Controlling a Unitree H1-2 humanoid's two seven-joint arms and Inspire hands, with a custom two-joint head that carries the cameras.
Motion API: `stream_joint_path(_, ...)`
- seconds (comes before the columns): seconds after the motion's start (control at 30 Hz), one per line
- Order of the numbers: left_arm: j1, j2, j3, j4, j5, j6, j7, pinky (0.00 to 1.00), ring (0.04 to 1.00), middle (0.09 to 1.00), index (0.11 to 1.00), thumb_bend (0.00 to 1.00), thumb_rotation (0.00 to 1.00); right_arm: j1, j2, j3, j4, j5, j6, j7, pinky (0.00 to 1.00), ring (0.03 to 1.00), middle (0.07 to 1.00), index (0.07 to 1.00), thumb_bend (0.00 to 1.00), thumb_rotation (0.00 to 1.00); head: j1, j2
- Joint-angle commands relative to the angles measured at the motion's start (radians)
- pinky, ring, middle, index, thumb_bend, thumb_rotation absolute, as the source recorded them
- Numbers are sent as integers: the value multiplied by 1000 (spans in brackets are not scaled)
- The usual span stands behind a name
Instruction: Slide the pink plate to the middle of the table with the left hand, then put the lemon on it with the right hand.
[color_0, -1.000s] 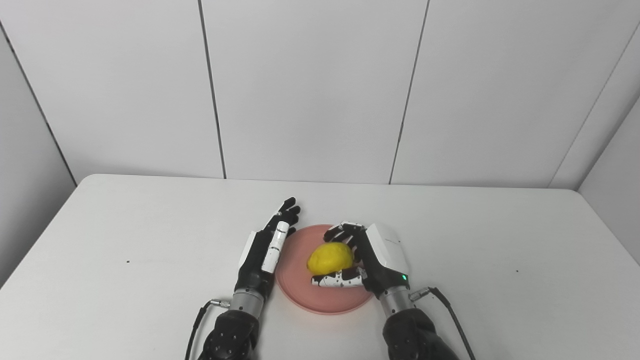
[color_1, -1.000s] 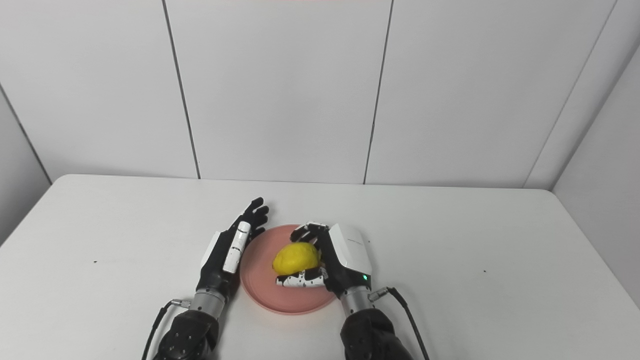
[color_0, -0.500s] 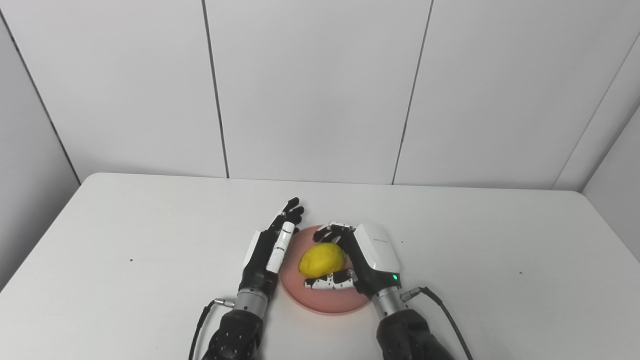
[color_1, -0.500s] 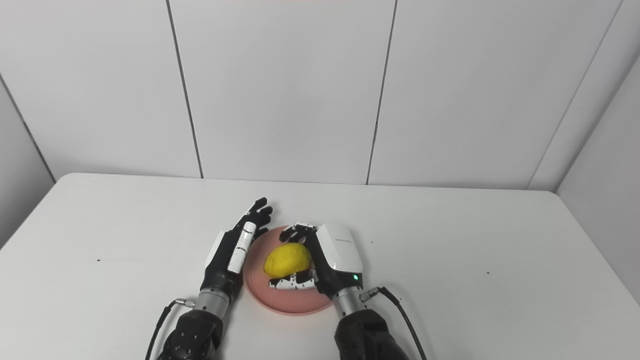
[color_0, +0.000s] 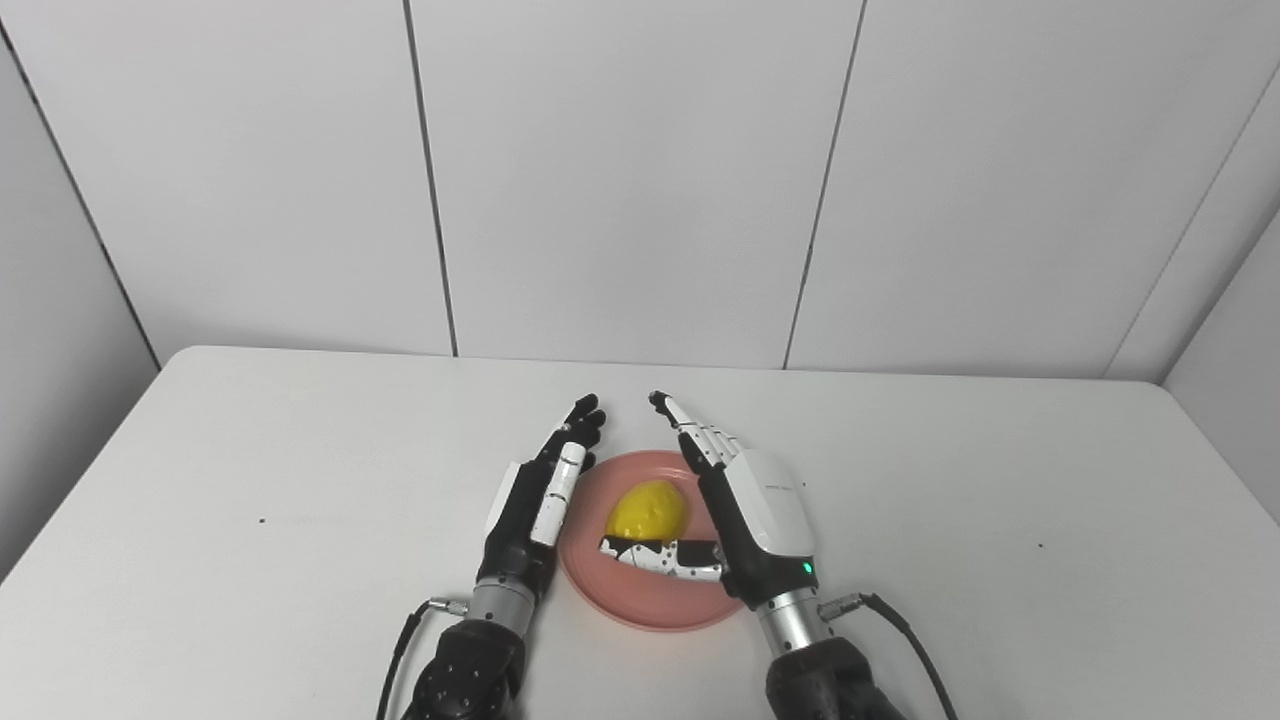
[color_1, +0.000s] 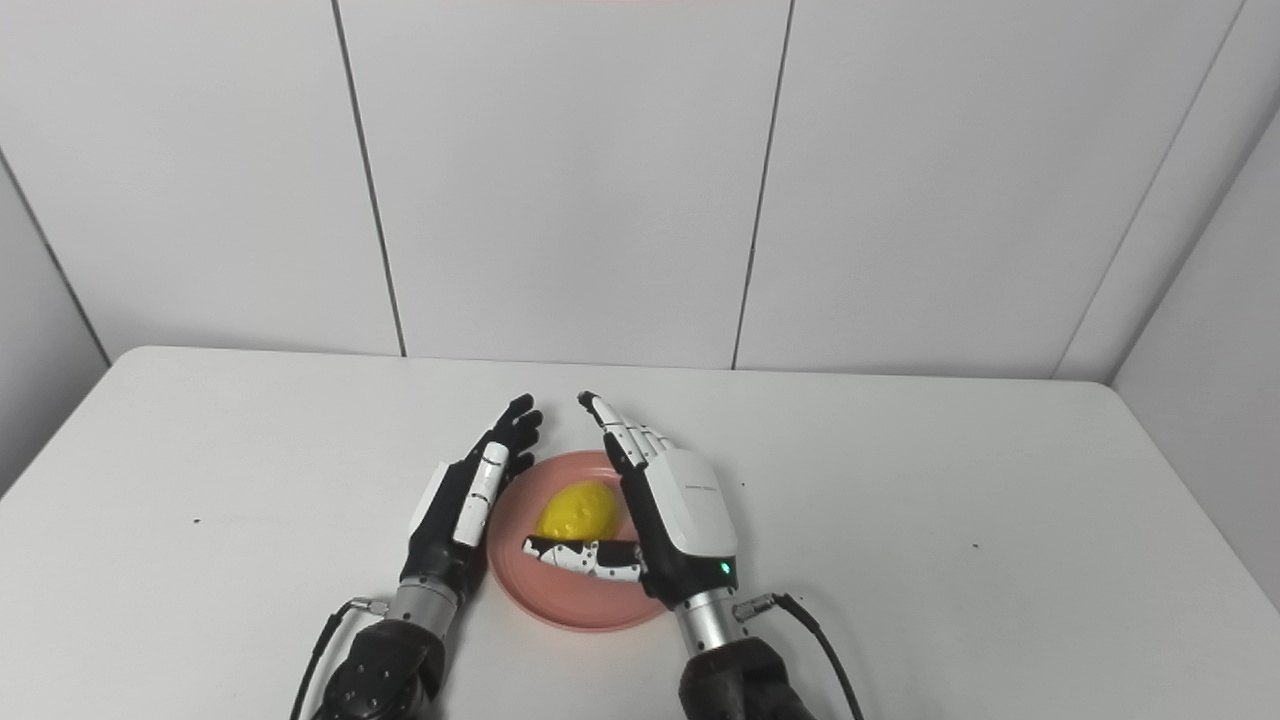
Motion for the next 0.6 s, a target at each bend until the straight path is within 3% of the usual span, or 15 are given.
stream_joint_path(0.0, -9, 11, -4, 14, 6, -44, -10, 943, 941, 917, 914, 562, 1000, -12, 8, -18, -55, 8, -25, -7, 830, 864, 904, 937, 643, 639, -2, -2)
stream_joint_path(0.23, 1, 8, 17, -5, -18, -36, -5, 912, 921, 908, 896, 566, 1000, 22, 19, -75, -123, 72, -29, 9, 820, 865, 900, 929, 650, 742, -11, -6)
stream_joint_path(0.3, 2, 10, 19, -4, -16, -46, -5, 902, 915, 901, 889, 566, 1000, 28, 30, -102, -126, 119, -34, 14, 801, 860, 894, 924, 642, 758, -14, -10)
stream_joint_path(0.37, 6, 14, 21, -7, -14, -48, -5, 917, 916, 902, 893, 584, 1000, 33, 37, -128, -122, 158, -34, 18, 813, 883, 907, 931, 646, 857, -14, -10)
stream_joint_path(0.57, 13, 28, 28, -16, -32, -48, -19, 954, 932, 914, 910, 592, 1000, 41, 60, -207, -91, 314, -31, 60, 849, 905, 911, 928, 627, 926, -34, -17)
